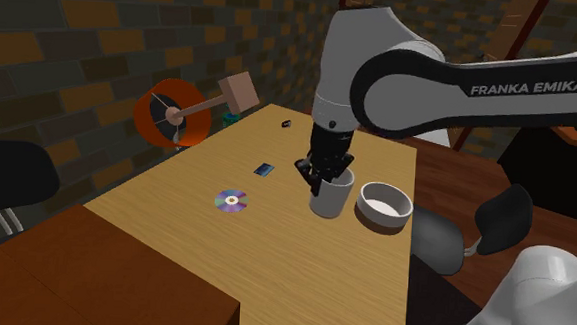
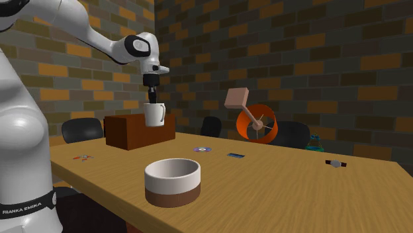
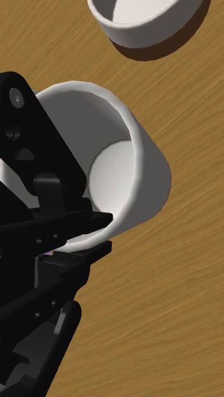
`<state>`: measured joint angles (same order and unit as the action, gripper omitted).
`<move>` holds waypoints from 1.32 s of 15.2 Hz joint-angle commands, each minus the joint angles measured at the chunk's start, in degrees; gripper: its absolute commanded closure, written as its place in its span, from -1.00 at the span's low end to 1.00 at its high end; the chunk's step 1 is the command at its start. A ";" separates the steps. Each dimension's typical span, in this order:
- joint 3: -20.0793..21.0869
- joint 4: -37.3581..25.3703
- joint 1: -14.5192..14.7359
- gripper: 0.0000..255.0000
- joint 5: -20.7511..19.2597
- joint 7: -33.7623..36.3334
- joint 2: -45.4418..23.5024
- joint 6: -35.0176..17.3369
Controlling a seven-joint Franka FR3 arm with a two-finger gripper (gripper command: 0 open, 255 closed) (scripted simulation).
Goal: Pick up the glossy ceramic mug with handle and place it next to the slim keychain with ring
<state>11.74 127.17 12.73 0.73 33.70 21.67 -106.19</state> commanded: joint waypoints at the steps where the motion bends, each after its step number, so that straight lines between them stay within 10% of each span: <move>1: 1.77 0.95 1.18 1.00 0.92 2.53 1.25 0.31; 20: 21.40 -2.71 10.83 1.00 8.73 28.68 1.62 3.35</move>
<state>31.90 125.14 23.17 9.21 60.66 23.81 -102.89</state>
